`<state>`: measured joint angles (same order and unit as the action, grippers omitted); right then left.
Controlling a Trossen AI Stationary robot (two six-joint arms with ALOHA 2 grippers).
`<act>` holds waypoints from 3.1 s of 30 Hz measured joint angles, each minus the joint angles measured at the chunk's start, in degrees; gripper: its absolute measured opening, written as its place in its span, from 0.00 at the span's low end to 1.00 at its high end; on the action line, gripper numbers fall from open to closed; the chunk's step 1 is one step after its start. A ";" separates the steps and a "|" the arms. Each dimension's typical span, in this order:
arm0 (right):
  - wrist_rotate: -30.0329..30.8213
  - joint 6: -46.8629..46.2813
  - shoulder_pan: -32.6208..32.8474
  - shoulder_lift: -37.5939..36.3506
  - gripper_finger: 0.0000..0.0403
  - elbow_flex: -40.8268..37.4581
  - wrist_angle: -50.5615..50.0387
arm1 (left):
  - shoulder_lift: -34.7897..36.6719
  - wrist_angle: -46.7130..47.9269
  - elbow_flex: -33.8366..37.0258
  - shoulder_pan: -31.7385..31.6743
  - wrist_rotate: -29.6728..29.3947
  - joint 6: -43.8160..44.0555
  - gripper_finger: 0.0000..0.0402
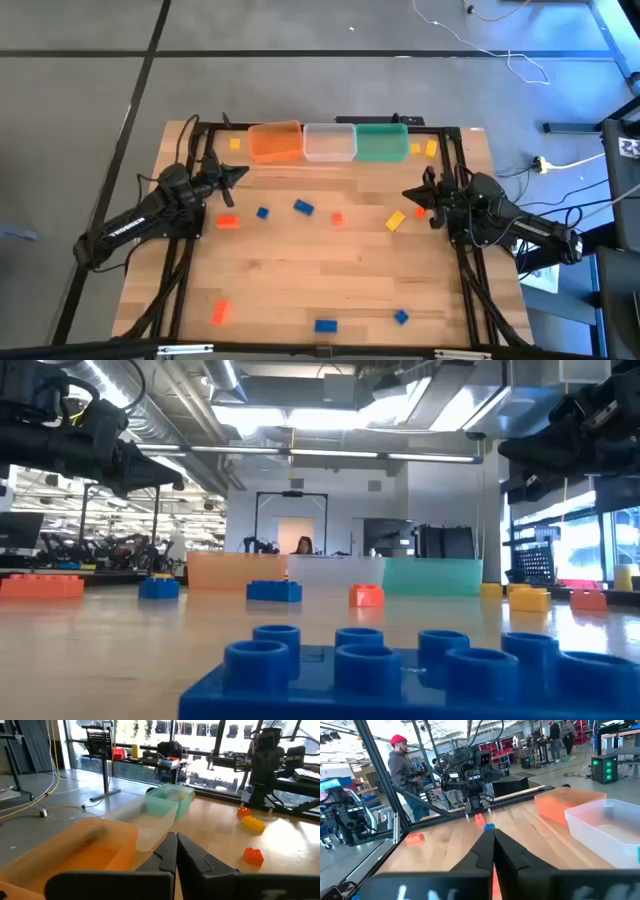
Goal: Sort & place blocks by color
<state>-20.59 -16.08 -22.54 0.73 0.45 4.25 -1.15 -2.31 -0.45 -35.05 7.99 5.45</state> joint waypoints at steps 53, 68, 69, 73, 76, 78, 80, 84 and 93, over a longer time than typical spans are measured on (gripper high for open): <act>0.01 -0.22 0.00 0.00 0.02 -0.01 1.67 | -0.02 -0.01 0.00 -0.01 0.00 -0.01 0.00; 9.09 3.09 0.01 4.95 0.00 13.56 -15.98 | -0.02 0.00 0.00 0.00 0.00 0.00 0.00; 10.69 3.15 0.01 6.42 0.00 15.85 -19.34 | -0.02 -0.02 0.01 -0.01 0.00 0.00 0.00; 14.03 -0.95 0.01 14.78 0.00 25.36 -29.34 | -0.02 -0.02 0.00 -0.02 0.00 -0.01 0.00; 13.41 -1.97 0.01 22.69 0.00 32.61 -37.14 | -0.02 -0.02 0.02 0.00 0.00 0.00 0.00; 12.99 -1.68 0.01 28.67 0.00 37.70 -43.83 | -0.02 -0.02 0.02 -0.02 0.00 0.00 0.00; 12.51 0.05 0.06 34.62 0.00 42.37 -50.23 | -0.02 -0.02 0.01 -0.01 -0.01 0.00 0.00; 9.81 6.88 0.92 44.54 0.00 50.57 -59.26 | -0.02 -0.11 0.02 -0.02 0.00 0.00 0.00; 8.22 4.60 2.62 59.97 0.04 61.47 -65.00 | -0.02 -0.15 0.02 -0.02 0.00 -0.02 0.00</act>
<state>-12.37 -11.48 -19.91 60.70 61.91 -60.75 -1.17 -2.46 -0.43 -35.07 7.99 5.43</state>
